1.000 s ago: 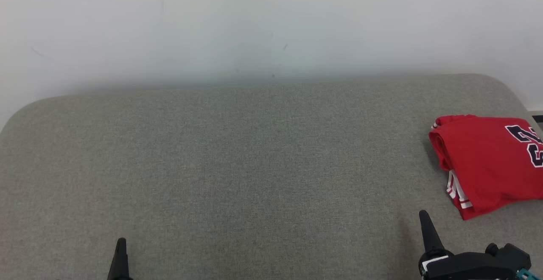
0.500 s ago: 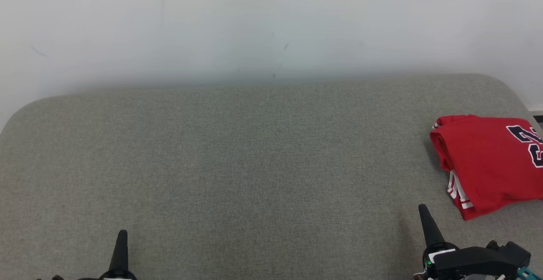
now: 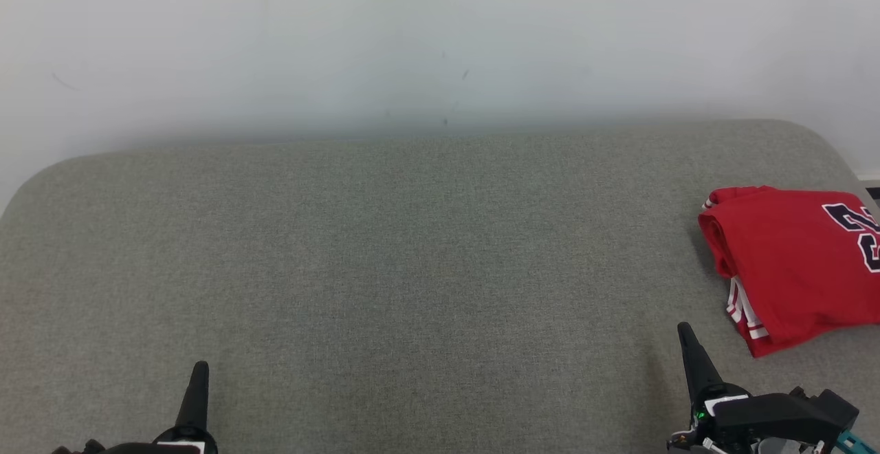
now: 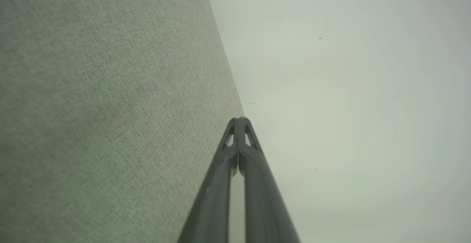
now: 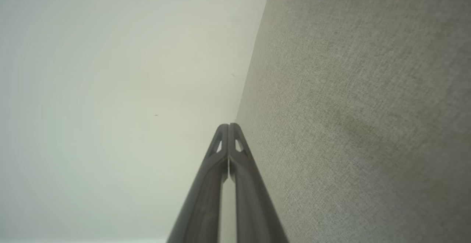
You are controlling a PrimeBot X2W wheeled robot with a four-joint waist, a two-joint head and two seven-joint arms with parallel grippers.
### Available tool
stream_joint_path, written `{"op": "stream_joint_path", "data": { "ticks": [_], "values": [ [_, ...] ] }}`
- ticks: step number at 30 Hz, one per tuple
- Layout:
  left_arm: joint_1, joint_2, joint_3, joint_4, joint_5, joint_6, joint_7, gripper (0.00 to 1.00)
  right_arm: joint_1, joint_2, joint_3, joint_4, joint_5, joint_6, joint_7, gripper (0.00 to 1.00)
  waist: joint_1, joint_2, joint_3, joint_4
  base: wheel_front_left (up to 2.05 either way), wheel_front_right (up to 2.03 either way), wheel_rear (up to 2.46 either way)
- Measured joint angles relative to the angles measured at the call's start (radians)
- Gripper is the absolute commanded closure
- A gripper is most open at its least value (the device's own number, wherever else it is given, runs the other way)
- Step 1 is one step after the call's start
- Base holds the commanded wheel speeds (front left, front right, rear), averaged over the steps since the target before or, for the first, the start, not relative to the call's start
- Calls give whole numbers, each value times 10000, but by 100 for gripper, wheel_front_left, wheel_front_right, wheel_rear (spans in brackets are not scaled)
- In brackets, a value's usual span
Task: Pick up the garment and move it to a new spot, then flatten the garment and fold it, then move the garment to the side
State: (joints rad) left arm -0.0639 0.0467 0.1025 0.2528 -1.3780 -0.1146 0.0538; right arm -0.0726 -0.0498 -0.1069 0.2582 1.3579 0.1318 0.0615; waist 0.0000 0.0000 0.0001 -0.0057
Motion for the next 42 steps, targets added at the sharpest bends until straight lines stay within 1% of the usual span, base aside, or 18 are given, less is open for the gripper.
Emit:
{"op": "stream_joint_path", "data": {
  "ticks": [17,32,35,42],
  "values": [
    [-208,4,56,-25,-1235,-86,326,100,-177,-4,-35,-61,1363,0,276,100,0,0,15,29,0,0,0],
    [-376,10,92,-46,-2174,-107,556,100,-310,-6,-61,-107,2322,0,487,100,0,0,28,52,0,0,0],
    [-402,12,100,-52,-2320,-161,612,100,-331,-6,-67,-119,2545,0,527,100,0,0,30,57,0,0,0],
    [-406,12,100,-52,-2322,-161,612,100,-342,-6,-71,-125,2545,0,527,100,0,0,30,57,0,0,0]
  ]
}}
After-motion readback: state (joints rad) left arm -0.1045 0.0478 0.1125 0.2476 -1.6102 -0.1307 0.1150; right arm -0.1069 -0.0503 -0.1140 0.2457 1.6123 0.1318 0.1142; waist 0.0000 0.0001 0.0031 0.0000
